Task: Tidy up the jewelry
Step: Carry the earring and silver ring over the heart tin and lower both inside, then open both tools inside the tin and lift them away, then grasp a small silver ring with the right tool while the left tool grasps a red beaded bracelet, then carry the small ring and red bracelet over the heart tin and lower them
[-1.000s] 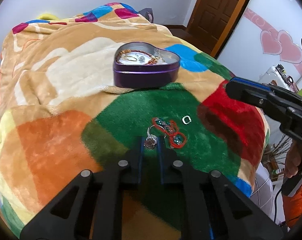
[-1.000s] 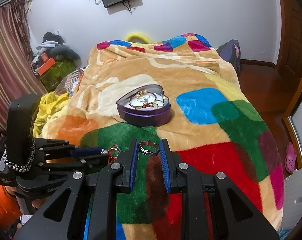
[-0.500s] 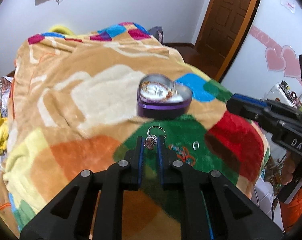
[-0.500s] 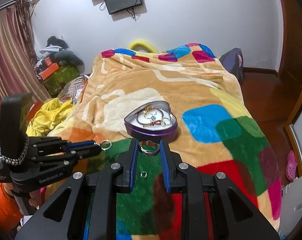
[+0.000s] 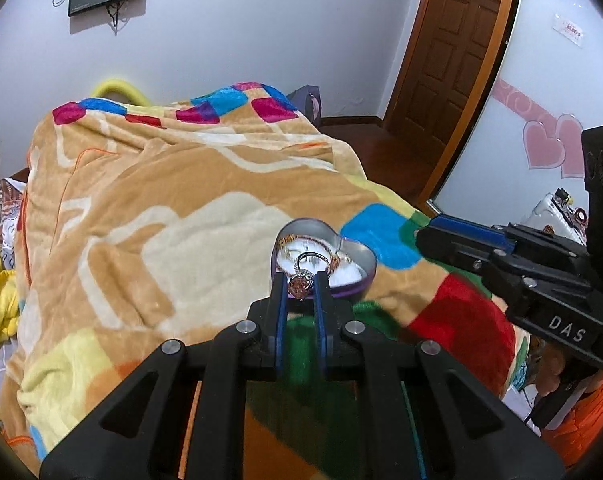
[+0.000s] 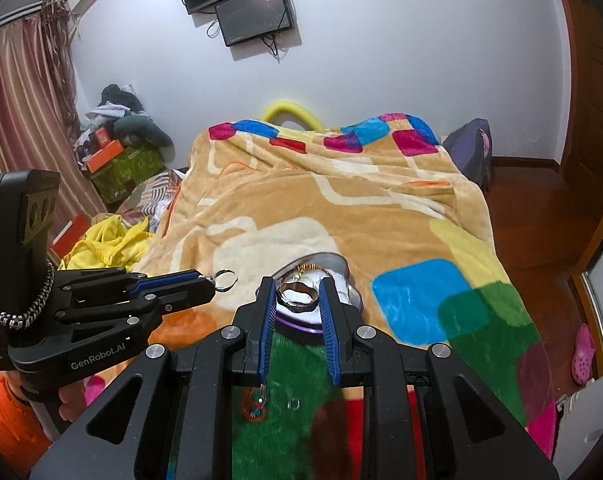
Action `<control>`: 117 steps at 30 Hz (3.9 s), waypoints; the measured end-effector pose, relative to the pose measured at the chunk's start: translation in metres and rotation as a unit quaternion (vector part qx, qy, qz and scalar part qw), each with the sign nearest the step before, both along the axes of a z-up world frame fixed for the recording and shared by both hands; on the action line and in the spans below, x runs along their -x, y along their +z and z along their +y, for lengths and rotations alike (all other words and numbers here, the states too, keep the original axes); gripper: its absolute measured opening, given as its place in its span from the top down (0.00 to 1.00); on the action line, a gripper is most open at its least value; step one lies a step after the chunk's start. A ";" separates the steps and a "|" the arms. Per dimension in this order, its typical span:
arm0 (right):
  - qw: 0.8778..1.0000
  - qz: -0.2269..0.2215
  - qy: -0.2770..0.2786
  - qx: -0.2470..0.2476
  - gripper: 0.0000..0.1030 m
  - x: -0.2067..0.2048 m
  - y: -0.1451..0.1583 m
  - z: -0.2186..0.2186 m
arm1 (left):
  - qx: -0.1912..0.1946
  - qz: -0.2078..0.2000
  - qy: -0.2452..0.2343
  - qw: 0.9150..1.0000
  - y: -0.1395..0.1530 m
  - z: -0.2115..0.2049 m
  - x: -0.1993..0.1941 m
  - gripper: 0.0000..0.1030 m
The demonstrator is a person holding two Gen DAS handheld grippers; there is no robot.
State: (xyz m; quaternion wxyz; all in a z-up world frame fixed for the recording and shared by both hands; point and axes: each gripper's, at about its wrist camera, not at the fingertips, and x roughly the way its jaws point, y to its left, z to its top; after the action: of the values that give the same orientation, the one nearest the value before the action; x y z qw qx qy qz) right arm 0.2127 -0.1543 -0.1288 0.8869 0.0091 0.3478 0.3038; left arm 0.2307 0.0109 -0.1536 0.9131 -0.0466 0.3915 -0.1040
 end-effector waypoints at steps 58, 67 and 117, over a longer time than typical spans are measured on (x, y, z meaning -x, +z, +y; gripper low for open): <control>0.999 -0.012 -0.010 0.051 0.67 -0.001 0.006 0.009 | 0.001 0.003 -0.001 1.000 0.011 0.006 -0.002 0.70; 0.998 -0.015 -0.020 0.055 0.67 0.020 0.007 -0.001 | 0.000 0.026 0.002 1.000 0.001 0.003 0.016 0.70; 0.991 0.068 0.029 0.109 0.91 0.035 -0.081 0.015 | 0.017 0.009 -0.006 1.000 -0.001 -0.009 0.035 1.00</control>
State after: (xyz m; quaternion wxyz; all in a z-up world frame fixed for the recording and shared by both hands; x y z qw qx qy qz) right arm 0.1774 -0.1392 -0.2102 0.8479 -0.0770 0.4380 0.2886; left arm 0.1956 0.0022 -0.1543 0.9080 -0.0608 0.3981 -0.1160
